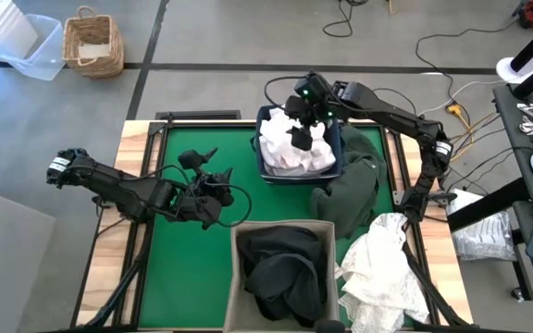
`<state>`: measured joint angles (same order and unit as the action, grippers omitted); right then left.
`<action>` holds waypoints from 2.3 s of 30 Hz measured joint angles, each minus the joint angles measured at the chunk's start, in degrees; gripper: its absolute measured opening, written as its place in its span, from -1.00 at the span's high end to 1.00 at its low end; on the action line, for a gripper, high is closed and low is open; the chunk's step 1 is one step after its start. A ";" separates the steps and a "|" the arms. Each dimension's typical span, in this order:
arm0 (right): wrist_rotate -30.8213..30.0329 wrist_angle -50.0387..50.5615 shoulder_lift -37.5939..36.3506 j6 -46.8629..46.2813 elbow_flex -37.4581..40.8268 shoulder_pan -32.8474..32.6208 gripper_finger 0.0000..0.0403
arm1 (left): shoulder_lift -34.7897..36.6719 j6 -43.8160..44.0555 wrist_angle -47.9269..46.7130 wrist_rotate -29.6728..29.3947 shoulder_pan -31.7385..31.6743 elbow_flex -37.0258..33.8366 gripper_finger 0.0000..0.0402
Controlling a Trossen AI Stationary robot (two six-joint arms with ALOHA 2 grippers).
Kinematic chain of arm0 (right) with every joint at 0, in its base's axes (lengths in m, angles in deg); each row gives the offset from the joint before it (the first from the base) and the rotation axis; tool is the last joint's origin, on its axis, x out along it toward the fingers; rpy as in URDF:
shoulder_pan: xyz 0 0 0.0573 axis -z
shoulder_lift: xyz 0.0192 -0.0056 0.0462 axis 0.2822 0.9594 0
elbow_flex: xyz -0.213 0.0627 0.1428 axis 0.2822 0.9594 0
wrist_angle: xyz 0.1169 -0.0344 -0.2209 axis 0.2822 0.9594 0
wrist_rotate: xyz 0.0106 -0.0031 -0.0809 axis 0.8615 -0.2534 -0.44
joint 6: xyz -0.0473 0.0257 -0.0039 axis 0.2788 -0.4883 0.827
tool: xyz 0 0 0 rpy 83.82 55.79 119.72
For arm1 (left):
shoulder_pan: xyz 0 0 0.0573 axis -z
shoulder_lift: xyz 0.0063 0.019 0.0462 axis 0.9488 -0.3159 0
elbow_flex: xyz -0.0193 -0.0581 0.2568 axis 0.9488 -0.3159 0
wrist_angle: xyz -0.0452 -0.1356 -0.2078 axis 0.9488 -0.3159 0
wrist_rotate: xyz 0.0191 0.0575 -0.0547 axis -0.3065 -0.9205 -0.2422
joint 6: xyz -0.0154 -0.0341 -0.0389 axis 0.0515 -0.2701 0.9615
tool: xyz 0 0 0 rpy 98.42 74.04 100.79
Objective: Sort clothes
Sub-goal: Put the white boxer short into the blue laundry bin, then put the green polo into the white laundry bin
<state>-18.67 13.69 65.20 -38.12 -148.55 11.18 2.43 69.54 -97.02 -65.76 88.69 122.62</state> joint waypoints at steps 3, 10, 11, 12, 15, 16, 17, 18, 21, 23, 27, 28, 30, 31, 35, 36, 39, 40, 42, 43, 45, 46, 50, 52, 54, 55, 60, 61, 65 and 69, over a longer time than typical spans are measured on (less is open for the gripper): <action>-2.24 -0.42 0.00 -0.19 -0.71 0.42 -0.15 | 0.00 0.13 0.00 0.00 0.00 0.00 -0.63; 3.02 0.20 0.11 2.82 0.56 0.86 0.29 | 0.00 0.13 0.00 0.00 0.00 0.00 -0.63; 5.32 0.11 0.11 2.83 0.69 0.88 0.39 | 0.00 0.13 0.02 0.01 0.00 0.00 -0.63; 7.29 0.06 0.11 2.97 0.86 0.88 0.50 | 0.00 0.13 0.02 0.00 0.00 0.00 -0.63; 9.33 0.25 0.11 3.47 1.54 0.86 0.84 | 0.00 0.13 0.02 0.00 0.00 0.00 -0.63; 9.36 0.27 0.11 3.53 1.73 0.86 0.89 | 0.00 0.13 0.01 0.00 0.00 0.00 -0.63; 9.40 0.33 0.11 3.53 1.90 0.88 0.91 | 0.00 0.13 0.02 0.00 0.00 0.00 -0.63; 9.48 0.37 0.11 3.58 2.12 0.94 0.92 | 0.00 0.13 0.00 0.00 0.00 0.00 -0.63; 9.73 2.27 0.11 3.75 2.89 0.94 0.95 | 0.00 0.13 0.00 0.01 0.00 0.00 -0.63; 9.79 4.08 0.11 4.11 4.22 0.94 0.95 | 0.00 0.13 0.02 0.00 0.00 0.00 -0.63; 9.98 4.89 0.13 4.31 9.16 0.93 0.95 | 0.00 0.13 0.00 0.00 0.00 0.00 -0.63; 10.36 4.43 0.13 4.74 10.62 0.94 0.95 | 0.00 0.13 0.02 0.00 0.00 0.00 -0.63; 11.21 3.90 0.15 5.80 13.42 0.94 0.95 | 0.00 0.13 0.02 0.00 0.00 0.00 -0.63; 11.18 3.45 0.15 5.98 14.75 0.94 0.95 | 0.00 0.13 0.02 0.00 0.00 0.00 -0.63; 10.97 1.92 0.22 5.93 17.24 1.57 0.95 | 0.00 0.13 0.02 0.00 0.00 0.00 -0.63; 10.94 1.03 0.22 5.67 17.65 1.79 0.95 | 0.00 0.13 0.02 0.00 0.00 0.00 -0.63; 10.71 -0.46 0.22 5.52 18.05 2.06 0.95 | 0.00 0.13 0.04 -0.01 0.00 0.00 -0.63; 10.71 -0.67 0.14 5.60 18.05 2.06 0.95 | 0.00 0.13 0.10 0.00 0.00 0.00 -0.63; 10.60 -0.37 -0.66 5.80 18.00 2.00 0.95 | 0.00 0.13 0.22 -0.02 0.00 0.00 -0.63; 10.50 0.21 -1.26 5.71 17.70 1.96 0.95 | 0.00 0.13 0.36 0.00 0.00 0.00 -0.63; 9.17 0.29 -3.11 4.76 16.99 1.95 0.95 | 0.00 0.13 0.73 0.40 0.00 0.00 -0.63; 8.01 0.16 -4.25 4.26 16.76 1.95 0.95 | 0.00 0.13 0.84 0.61 0.00 0.00 -0.63; 3.50 0.48 -8.96 1.89 16.71 1.55 0.95 | 0.00 -0.32 2.24 1.81 0.00 0.00 -0.63; 2.85 1.45 -11.68 0.23 16.76 0.96 0.95 | 0.00 -1.21 3.51 3.95 0.00 0.00 -0.63; 2.78 2.74 -14.88 -0.85 16.79 -0.02 0.95 | 0.00 -2.65 5.55 6.23 0.00 0.00 -0.63; 2.76 3.27 -16.51 -1.23 16.97 -0.58 0.95 | 0.00 -3.47 6.60 7.46 0.00 0.00 -0.63; 2.69 3.86 -23.82 -4.50 19.93 -4.94 0.95 | 0.00 -8.17 12.33 11.26 0.25 0.02 -0.63; 2.71 3.72 -25.28 -5.22 20.69 -6.01 0.95 | 0.00 -9.02 13.35 11.72 0.42 0.02 -0.63; 1.14 3.10 -30.37 -8.07 24.21 -10.15 0.95 | 0.00 -14.06 18.52 14.14 1.99 0.02 -0.63; -2.50 2.51 -33.56 -11.49 27.05 -14.82 0.95 | 0.00 -21.29 25.06 14.53 4.69 0.02 -0.63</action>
<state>-21.17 16.20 31.64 -49.61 -121.50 -3.64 2.43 48.25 -71.96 -51.23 93.38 122.64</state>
